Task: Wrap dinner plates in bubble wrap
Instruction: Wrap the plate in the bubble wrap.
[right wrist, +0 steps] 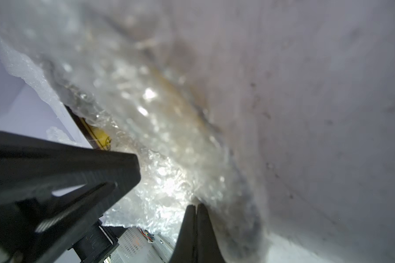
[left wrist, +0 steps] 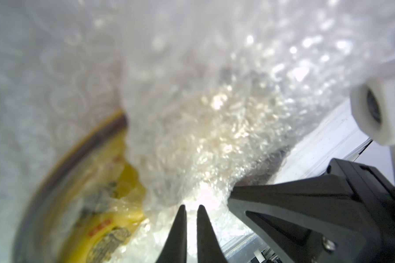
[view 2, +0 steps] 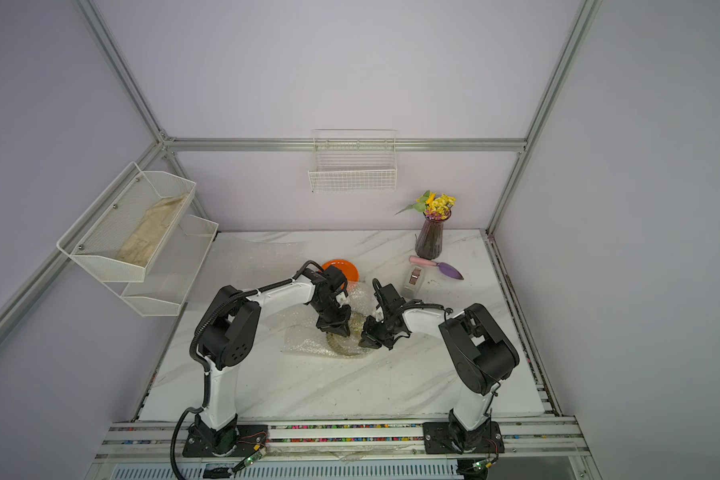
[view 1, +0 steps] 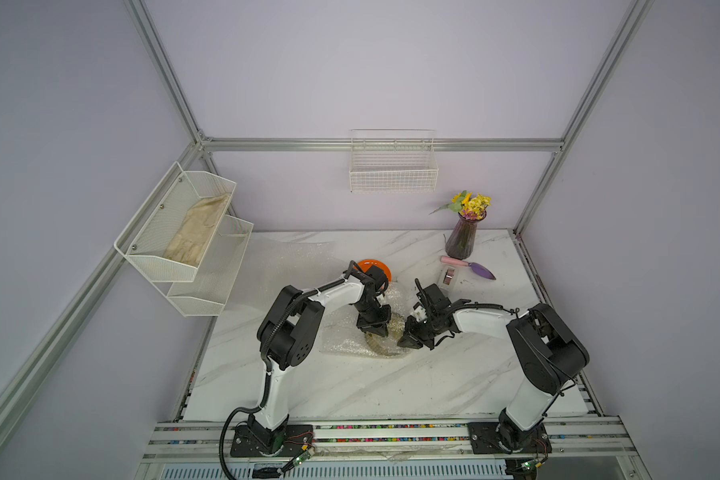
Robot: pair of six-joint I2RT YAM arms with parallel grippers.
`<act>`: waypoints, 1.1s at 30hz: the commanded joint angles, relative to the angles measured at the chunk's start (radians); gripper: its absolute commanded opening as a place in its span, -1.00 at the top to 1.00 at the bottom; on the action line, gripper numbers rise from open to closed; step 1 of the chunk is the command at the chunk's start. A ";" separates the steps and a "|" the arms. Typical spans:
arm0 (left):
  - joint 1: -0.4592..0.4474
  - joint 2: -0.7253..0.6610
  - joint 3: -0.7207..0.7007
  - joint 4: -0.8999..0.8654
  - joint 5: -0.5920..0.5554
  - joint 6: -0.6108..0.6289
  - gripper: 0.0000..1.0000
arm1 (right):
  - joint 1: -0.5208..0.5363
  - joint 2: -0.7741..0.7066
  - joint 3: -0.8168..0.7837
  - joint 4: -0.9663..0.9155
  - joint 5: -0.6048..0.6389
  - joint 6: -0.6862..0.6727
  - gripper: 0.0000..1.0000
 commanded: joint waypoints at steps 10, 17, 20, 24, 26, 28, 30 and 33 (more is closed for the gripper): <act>-0.059 -0.104 -0.156 -0.061 -0.076 -0.013 0.75 | 0.003 0.009 -0.025 -0.055 0.059 0.007 1.00; -0.034 -0.063 -0.184 -0.039 -0.144 -0.007 0.77 | 0.003 0.001 0.030 -0.111 0.052 -0.037 1.00; -0.014 -0.067 -0.171 -0.034 -0.149 -0.002 0.77 | 0.009 0.007 0.036 -0.099 0.040 -0.030 1.00; 0.015 -0.059 -0.138 -0.031 -0.156 0.026 0.76 | 0.029 0.024 0.002 -0.065 0.026 -0.001 1.00; 0.032 -0.037 -0.118 -0.041 -0.159 0.043 0.77 | 0.042 0.029 -0.017 -0.043 0.012 0.018 1.00; 0.043 -0.022 -0.103 -0.051 -0.154 0.056 0.76 | 0.056 0.028 -0.027 -0.023 0.010 0.037 1.00; 0.044 -0.039 -0.087 -0.071 -0.158 0.059 0.77 | 0.063 0.032 -0.033 -0.010 0.015 0.052 1.00; 0.041 -0.110 -0.034 -0.124 -0.153 0.047 0.75 | 0.066 0.034 -0.036 0.008 0.022 0.076 1.00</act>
